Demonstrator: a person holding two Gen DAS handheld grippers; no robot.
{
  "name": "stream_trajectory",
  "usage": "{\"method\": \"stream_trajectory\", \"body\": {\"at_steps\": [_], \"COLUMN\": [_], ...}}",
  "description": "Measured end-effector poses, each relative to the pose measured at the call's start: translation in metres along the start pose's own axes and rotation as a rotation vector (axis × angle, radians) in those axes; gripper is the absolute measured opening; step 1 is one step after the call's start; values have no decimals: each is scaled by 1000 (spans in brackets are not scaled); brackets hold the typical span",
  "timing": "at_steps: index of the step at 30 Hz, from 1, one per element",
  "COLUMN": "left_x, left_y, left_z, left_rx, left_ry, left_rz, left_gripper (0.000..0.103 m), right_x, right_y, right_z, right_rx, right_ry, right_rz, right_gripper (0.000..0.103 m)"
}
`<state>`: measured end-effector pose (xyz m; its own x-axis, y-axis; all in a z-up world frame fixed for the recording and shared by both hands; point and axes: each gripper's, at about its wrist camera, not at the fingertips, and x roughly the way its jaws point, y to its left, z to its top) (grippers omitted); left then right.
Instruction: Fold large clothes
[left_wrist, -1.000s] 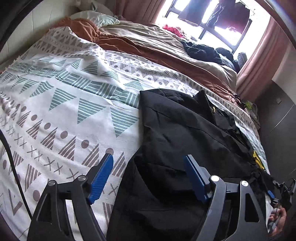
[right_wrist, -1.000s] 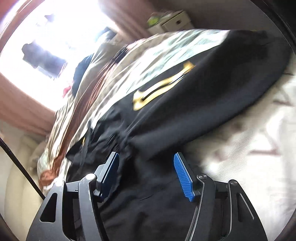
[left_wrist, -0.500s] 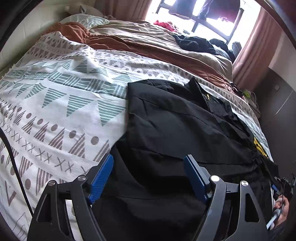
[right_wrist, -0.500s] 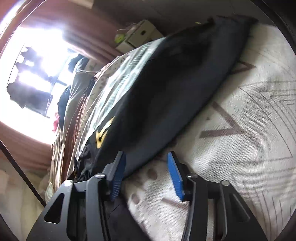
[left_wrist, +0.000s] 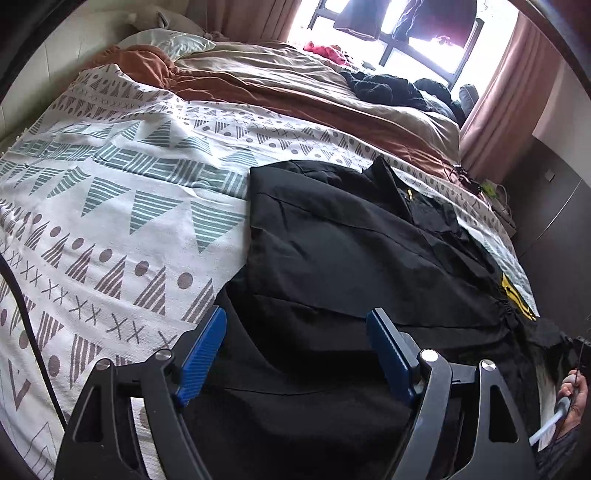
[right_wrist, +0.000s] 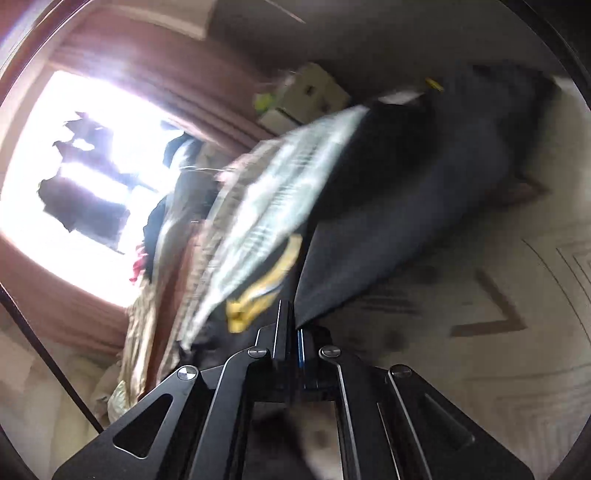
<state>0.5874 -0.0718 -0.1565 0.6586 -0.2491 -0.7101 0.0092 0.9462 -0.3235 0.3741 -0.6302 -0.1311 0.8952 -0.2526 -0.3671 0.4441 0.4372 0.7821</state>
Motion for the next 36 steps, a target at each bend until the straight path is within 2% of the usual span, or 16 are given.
{"method": "stream_trajectory", "body": {"at_steps": [8, 17, 23, 29, 30, 32, 33, 34, 36], "left_x": [-11, -26, -31, -36, -36, -37, -37, -37, -38], "left_y": [5, 14, 18, 21, 20, 21, 21, 21, 19], "left_z": [5, 13, 16, 19, 19, 20, 20, 20, 19], "left_rx": [-33, -70, -91, -94, -93, -93, -94, -95, -94], "left_ry": [-15, -46, -53, -61, -62, -62, -62, -61, -59], "left_rz": [-37, -75, -101, -120, -122, -126, -129, -133, -138], "left_gripper": [79, 79, 79, 79, 79, 79, 79, 79, 79], "right_x": [-20, 9, 60, 109, 113, 123, 123, 119, 112], "right_y": [80, 132, 156, 173, 174, 185, 189, 193, 192], "right_z": [-40, -102, -122, -151, -155, -154, -155, -158, -154], "right_rx": [-124, -248, -341, -460, -463, -454, -446, -446, -479], "right_ry": [10, 152, 310, 469, 489, 508, 524, 535, 537], "right_rz": [168, 229, 189, 2, -23, -19, 5, 27, 33], "right_gripper": [0, 0, 0, 1, 4, 26, 58, 84, 86]}}
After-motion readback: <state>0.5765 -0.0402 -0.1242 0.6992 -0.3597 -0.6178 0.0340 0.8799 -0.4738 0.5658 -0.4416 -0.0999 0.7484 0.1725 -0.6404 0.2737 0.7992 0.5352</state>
